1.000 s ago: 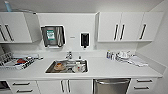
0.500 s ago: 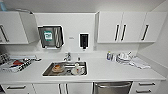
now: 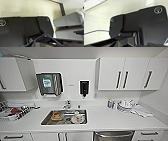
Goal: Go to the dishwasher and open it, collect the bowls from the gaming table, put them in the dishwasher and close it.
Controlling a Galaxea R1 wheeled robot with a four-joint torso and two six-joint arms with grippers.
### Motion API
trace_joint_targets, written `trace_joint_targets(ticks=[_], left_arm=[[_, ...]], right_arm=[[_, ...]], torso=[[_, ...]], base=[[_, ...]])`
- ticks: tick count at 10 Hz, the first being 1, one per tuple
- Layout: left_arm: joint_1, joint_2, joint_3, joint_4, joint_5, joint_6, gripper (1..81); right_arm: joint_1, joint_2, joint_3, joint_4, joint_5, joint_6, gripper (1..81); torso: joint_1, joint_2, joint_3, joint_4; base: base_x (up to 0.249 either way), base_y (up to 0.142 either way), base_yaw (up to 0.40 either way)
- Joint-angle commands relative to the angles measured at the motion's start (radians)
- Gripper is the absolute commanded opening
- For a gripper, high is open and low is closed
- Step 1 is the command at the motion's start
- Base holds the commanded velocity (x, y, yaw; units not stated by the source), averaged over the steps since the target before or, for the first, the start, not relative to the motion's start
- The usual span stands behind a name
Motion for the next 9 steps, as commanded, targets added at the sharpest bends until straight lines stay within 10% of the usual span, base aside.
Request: trace_joint_targets(ticks=[1, 9], left_arm=[[-0.050, -0.016, 0.027, 0.007, 0.052, 0.002, 81.1], [-0.050, -0.232, 0.254, 0.007, -0.054, 0.001, 81.1]], right_arm=[[0.050, -0.011, 0.013, -0.002, -0.053, -0.001, 81.1], [0.085, -0.250, 0.352, 0.003, -0.055, 0.024, 81.1]], torso=[[0.000, 0.000, 0.000, 0.000], [-0.001, 0.000, 0.000, 0.000]], base=[[0.000, 0.000, 0.000], [0.000, 0.000, 0.000]])
